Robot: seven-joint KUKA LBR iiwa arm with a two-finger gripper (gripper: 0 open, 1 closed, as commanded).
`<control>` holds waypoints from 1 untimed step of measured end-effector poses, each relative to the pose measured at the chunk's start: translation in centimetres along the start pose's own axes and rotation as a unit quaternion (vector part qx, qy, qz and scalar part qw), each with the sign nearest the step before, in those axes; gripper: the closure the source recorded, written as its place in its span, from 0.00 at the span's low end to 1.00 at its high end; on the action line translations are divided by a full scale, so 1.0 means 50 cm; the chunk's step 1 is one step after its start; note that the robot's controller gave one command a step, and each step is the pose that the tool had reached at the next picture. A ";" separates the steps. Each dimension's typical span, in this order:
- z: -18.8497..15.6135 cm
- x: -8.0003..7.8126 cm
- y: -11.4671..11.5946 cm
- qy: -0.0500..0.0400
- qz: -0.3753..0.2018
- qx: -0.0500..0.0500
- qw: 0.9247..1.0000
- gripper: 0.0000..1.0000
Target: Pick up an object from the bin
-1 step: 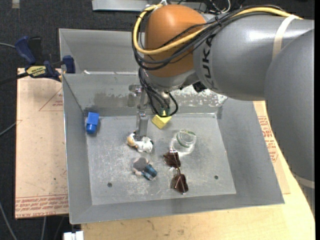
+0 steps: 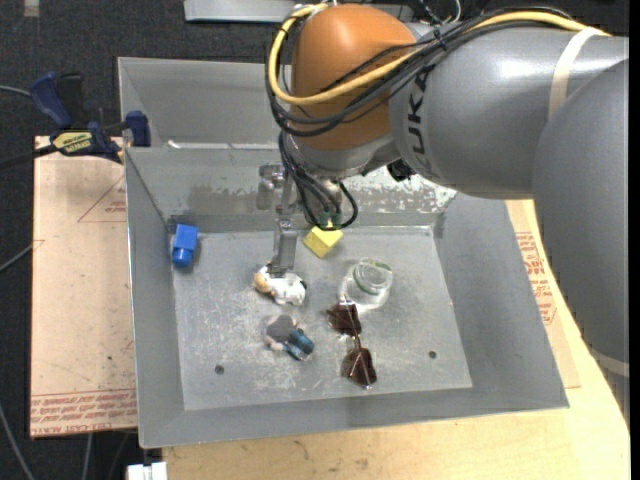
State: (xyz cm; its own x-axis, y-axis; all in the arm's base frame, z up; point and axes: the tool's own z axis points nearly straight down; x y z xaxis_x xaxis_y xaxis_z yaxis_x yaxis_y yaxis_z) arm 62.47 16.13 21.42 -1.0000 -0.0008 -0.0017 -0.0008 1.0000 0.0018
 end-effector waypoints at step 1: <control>0.182 0.028 -0.081 -0.001 0.029 0.000 1.000 0.00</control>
Offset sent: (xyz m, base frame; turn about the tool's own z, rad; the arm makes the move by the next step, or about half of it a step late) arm -0.0133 -0.0551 -0.0681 0.1925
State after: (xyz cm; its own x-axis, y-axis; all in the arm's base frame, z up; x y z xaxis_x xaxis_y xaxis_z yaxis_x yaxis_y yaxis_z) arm 61.11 12.08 12.33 -0.9984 0.0565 -0.0041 0.0564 0.9984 0.0024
